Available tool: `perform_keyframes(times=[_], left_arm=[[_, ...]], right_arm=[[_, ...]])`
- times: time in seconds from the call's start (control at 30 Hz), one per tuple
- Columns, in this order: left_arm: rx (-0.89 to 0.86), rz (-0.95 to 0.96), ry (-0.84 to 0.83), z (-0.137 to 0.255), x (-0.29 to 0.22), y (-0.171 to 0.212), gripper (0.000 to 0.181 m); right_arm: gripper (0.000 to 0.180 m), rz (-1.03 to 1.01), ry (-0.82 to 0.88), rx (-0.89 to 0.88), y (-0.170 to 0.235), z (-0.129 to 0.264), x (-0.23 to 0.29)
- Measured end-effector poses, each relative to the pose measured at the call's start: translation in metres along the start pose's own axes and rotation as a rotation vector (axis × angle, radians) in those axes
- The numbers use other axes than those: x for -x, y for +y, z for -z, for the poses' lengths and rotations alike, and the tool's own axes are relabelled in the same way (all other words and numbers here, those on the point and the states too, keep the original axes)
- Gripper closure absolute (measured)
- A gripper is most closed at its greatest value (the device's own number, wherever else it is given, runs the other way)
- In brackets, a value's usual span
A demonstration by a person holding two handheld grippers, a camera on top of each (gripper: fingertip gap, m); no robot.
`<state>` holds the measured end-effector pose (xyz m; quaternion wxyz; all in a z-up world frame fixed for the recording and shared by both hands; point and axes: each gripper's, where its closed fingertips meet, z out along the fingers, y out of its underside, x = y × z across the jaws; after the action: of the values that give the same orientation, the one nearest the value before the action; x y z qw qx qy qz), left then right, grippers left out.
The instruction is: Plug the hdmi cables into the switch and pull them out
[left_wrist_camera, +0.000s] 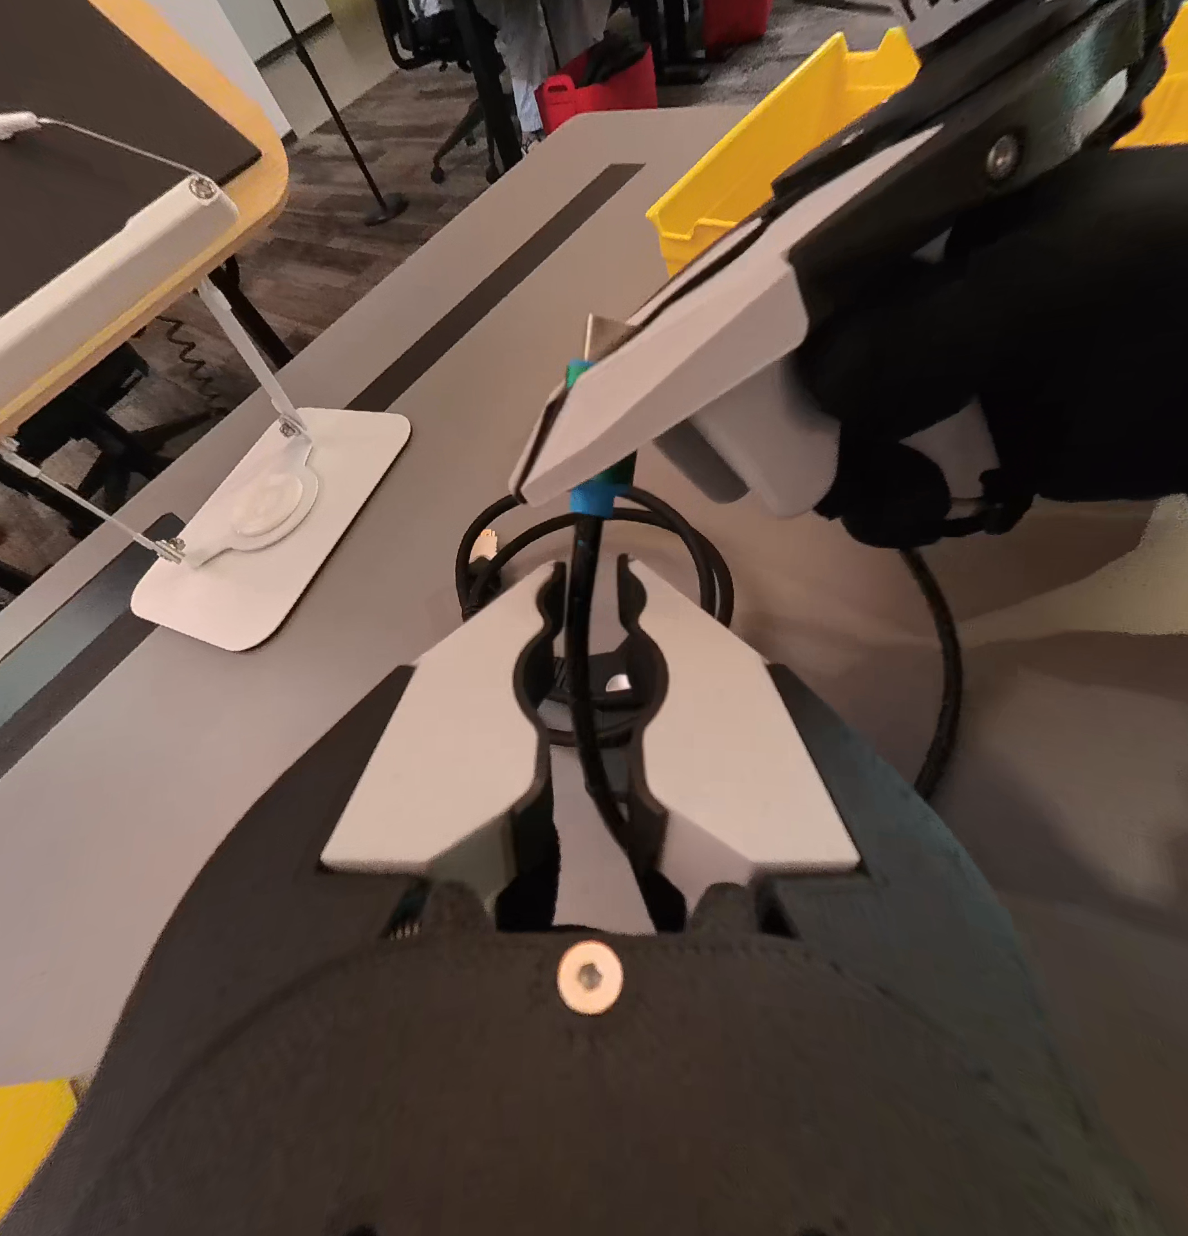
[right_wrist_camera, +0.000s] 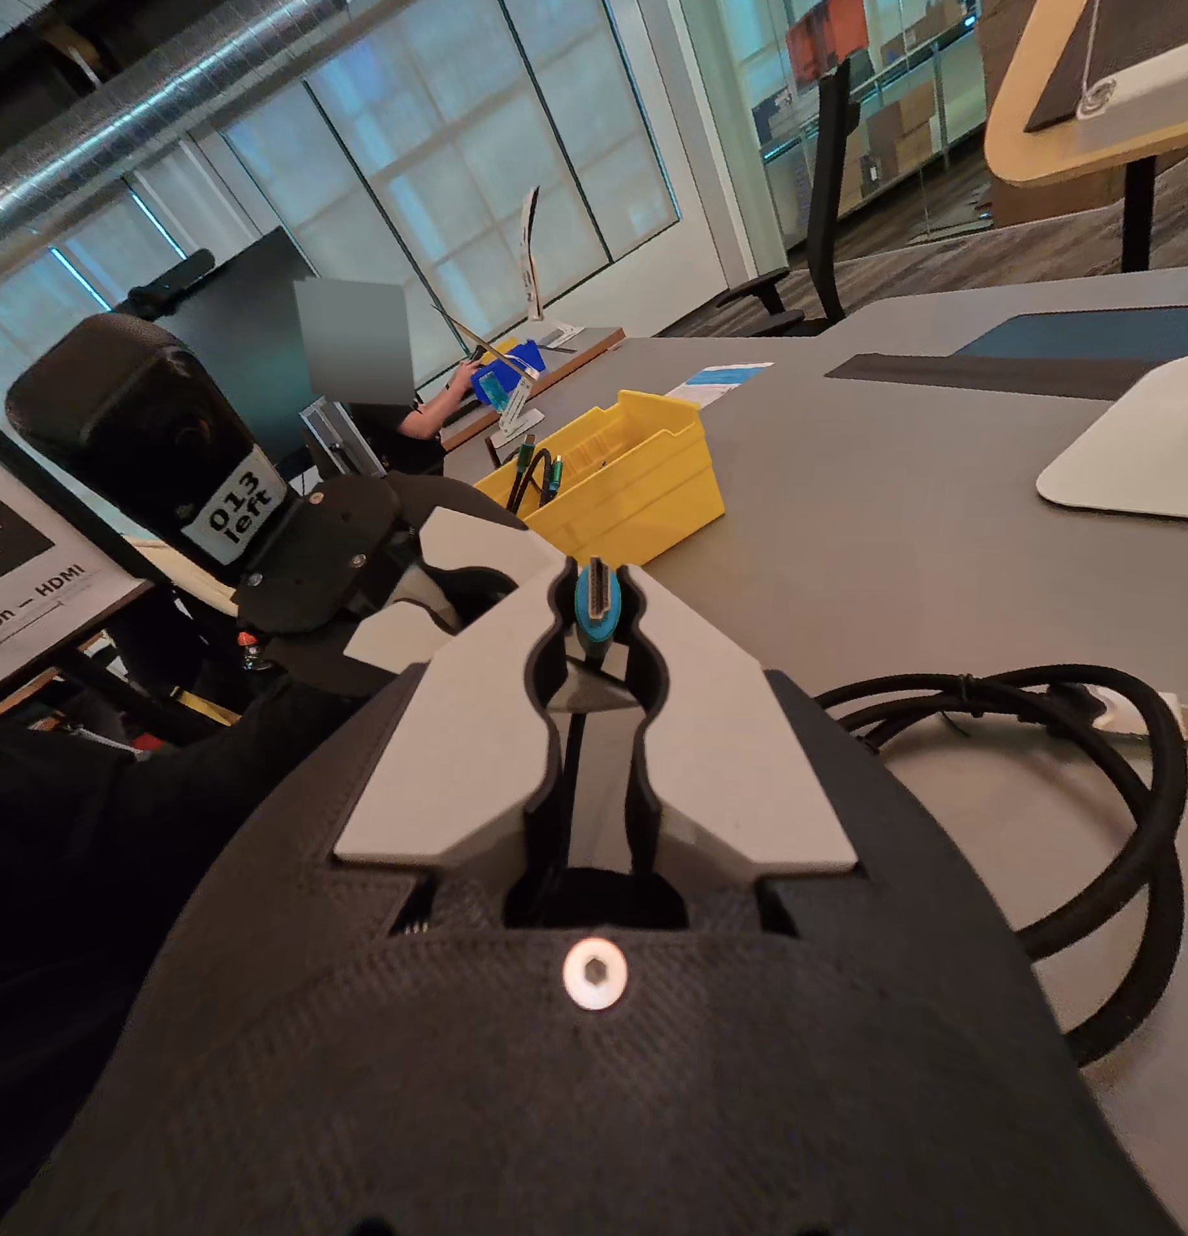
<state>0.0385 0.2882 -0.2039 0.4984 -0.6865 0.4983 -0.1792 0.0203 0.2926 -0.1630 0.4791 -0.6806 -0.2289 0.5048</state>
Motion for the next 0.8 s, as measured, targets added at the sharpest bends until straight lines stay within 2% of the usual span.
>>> perform_keyframes(times=[0.13,0.27,0.37,0.53,0.67,0.8], left_arm=[[0.001,0.021,0.067,0.006,-0.004,-0.001,0.163],[0.039,0.108,0.294,0.013,-0.026,0.003,0.160],[0.062,0.167,0.445,0.019,-0.042,0.007,0.177],[-0.025,0.245,0.393,0.016,-0.036,-0.003,0.177],[-0.103,0.295,0.275,0.014,-0.019,-0.011,0.177],[-0.143,0.297,0.148,0.012,-0.005,-0.016,0.177]], right_arm=[[0.171,0.015,-0.028,0.026,0.002,0.002,0.004],[0.172,0.056,-0.108,0.107,0.014,0.004,0.016],[0.172,0.099,-0.183,0.166,0.022,0.005,0.030],[0.171,0.085,-0.159,0.103,0.011,0.004,0.027],[0.146,0.073,-0.031,0.071,0.004,0.002,0.009],[0.141,0.051,0.040,0.076,0.007,-0.003,0.001]])
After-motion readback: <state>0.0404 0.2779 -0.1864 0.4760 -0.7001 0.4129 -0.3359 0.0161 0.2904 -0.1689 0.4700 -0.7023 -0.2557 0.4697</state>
